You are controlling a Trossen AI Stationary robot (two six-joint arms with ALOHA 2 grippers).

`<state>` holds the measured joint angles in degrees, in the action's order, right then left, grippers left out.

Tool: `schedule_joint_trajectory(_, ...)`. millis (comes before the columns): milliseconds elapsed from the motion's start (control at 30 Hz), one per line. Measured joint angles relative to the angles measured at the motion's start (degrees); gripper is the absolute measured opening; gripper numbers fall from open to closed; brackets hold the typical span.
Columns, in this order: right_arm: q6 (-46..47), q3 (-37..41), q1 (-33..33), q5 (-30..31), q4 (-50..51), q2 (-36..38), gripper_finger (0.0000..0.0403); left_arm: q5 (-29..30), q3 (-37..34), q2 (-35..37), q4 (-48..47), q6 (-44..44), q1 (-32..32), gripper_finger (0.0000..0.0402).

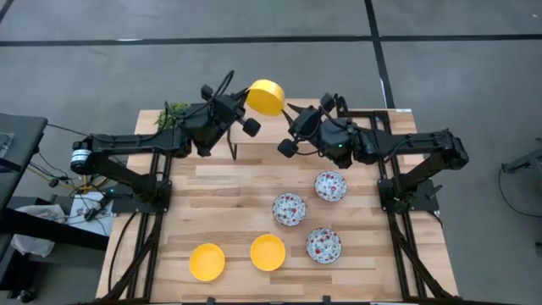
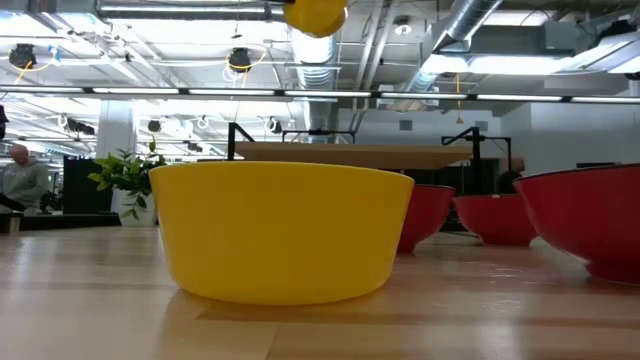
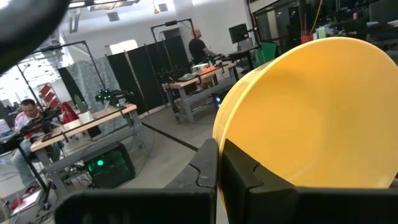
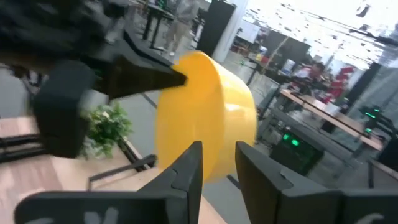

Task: Pick & Place Mini bowls
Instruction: Put the top yellow bowl on the shelf

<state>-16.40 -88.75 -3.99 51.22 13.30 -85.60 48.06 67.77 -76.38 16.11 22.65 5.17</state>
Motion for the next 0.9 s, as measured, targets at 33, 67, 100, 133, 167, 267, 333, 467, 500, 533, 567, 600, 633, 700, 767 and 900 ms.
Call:
schedule_joint_trajectory(33,0.04,0.00,0.31,-0.05,0.04,0.00,0.0087,0.00,0.00,0.00,0.14,-0.09,-0.21,0.0002)
schedule_joint_trajectory(67,0.05,0.00,0.54,-0.04,-0.04,0.00,0.0087,-0.01,0.00,0.01,0.25,-0.11,-0.37,0.0002)
schedule_joint_trajectory(100,0.04,0.00,0.71,-0.05,-0.20,0.00,0.0087,0.10,0.00,0.02,0.27,-0.12,-0.44,0.0002)
schedule_joint_trajectory(133,0.06,0.00,0.86,-0.14,-0.42,0.00,0.0087,0.16,0.00,0.03,0.33,-0.14,-0.44,0.0002)
schedule_joint_trajectory(167,0.11,0.00,0.93,-0.31,-0.48,0.00,0.0087,0.06,0.00,0.03,0.43,-0.15,-0.42,0.0002)
schedule_joint_trajectory(267,1.42,0.00,1.02,-1.44,-0.42,0.00,0.0087,0.08,0.00,0.03,0.48,-0.17,-0.40,0.0002)
schedule_joint_trajectory(333,1.46,0.00,1.02,-1.91,-0.45,0.01,0.0087,0.01,0.00,0.02,0.67,-0.17,-0.42,0.0002)
schedule_joint_trajectory(467,1.46,0.00,1.02,-2.20,-0.44,0.02,0.0088,-0.10,0.00,0.04,0.89,-0.17,-0.40,0.0002)
schedule_joint_trajectory(500,1.54,0.00,1.04,-2.20,-0.44,0.00,0.0088,-0.33,0.00,0.04,0.98,-0.21,-0.39,0.0002)
schedule_joint_trajectory(533,1.81,0.00,1.25,-2.20,-0.44,0.00,0.0088,-0.64,0.00,0.04,1.05,-0.39,-0.39,0.0002)
schedule_joint_trajectory(567,2.32,0.00,1.56,-2.20,-0.44,0.02,0.0088,-0.88,0.00,0.04,1.11,-0.47,-0.41,0.0002)
schedule_joint_trajectory(600,2.88,0.00,1.83,-2.22,-0.44,0.01,0.0088,-0.99,0.00,0.04,1.11,-0.56,-0.42,0.0002)
schedule_joint_trajectory(633,3.16,0.00,2.08,-2.22,-0.42,0.01,0.0088,-0.95,0.00,0.04,1.11,-0.58,-0.42,0.0002)
schedule_joint_trajectory(700,3.38,0.00,2.47,-2.25,-0.44,0.01,0.0088,-0.96,0.00,0.04,1.11,-0.58,-0.39,0.0002)
schedule_joint_trajectory(767,3.39,0.00,2.71,-2.25,-0.43,0.00,0.0088,-0.92,0.00,0.04,1.12,-0.58,-0.40,0.0002)
schedule_joint_trajectory(900,3.70,0.00,3.32,-2.52,-0.42,0.01,0.0088,-0.87,0.00,0.04,1.29,-0.60,-0.75,0.0002)
